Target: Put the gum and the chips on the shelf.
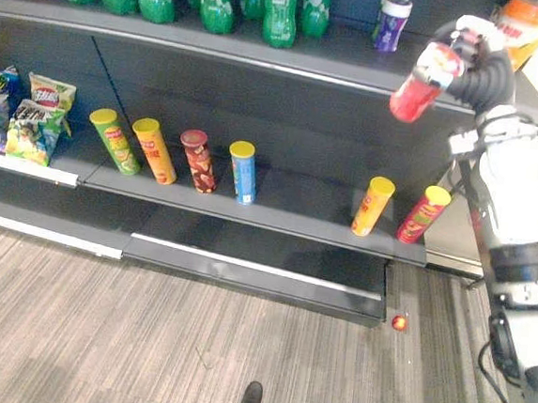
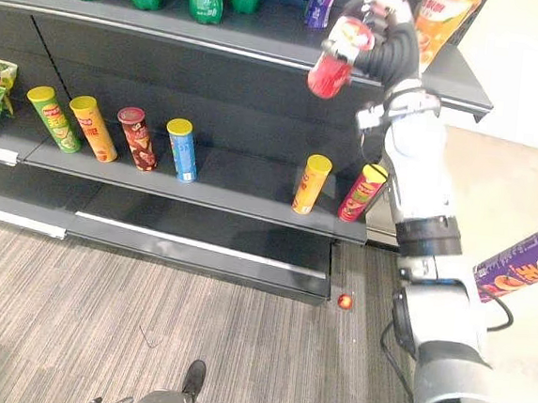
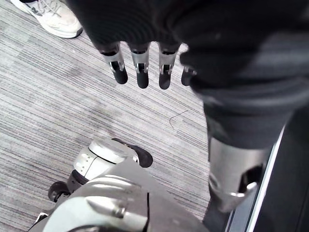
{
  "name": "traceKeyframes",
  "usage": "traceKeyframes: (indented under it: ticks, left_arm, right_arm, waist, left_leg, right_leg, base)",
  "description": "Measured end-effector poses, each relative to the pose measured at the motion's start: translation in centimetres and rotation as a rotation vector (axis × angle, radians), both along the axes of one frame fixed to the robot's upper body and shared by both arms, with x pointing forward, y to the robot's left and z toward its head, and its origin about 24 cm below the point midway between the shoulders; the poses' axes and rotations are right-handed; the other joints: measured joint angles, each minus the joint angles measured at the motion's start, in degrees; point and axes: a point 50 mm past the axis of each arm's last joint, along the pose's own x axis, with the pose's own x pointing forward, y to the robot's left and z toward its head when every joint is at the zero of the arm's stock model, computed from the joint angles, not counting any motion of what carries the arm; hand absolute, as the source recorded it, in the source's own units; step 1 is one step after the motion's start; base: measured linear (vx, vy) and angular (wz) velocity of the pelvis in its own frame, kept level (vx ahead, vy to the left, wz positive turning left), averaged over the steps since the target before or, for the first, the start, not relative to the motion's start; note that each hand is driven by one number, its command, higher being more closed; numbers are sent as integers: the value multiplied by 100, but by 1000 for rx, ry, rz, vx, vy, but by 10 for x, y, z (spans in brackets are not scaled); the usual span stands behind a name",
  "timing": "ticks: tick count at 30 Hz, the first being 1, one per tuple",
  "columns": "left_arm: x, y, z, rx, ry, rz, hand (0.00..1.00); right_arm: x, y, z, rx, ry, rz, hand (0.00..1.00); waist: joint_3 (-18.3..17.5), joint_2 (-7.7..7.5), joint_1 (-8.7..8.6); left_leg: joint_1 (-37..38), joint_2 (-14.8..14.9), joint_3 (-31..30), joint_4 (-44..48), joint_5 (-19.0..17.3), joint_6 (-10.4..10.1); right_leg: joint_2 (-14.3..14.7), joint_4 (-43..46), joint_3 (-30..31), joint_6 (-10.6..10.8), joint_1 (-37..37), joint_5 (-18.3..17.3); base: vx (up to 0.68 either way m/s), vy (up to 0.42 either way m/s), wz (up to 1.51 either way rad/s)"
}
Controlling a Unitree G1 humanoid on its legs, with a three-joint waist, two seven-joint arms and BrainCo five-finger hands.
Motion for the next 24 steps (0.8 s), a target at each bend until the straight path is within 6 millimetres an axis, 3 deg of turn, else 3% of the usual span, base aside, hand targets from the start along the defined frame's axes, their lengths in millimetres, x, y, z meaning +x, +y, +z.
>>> traceKeyframes:
  ticks: [6, 15, 24]
  left_arm:
    - [4, 1, 1, 2, -11, 8, 0]
    - [31, 1, 4, 6, -83, 29, 0]
    - [35, 2, 5, 14, -94, 30, 0]
  right_arm:
    - [11, -4, 28, 56, -13, -63, 100]
    - [15, -17, 64, 171, -36, -131, 100]
    - [20, -27, 64, 225, 0, -177, 100]
  waist:
    - [22, 19, 50]
    - [319, 28, 168]
    - [542, 81, 194]
  left_leg:
    - [-106, 11, -156, 0, 46, -68]
    - [-340, -18, -480, -4, 174, -143]
    - [-458, -42, -779, -3, 242, -179]
  right_leg:
    - [43, -79, -188, -2, -5, 1]
    - [81, -90, -474, -2, -131, 1]
    - [117, 5, -639, -3, -211, -2]
  base:
    - [5, -42, 16]
    - [7, -22, 16]
    - [-10, -6, 16]
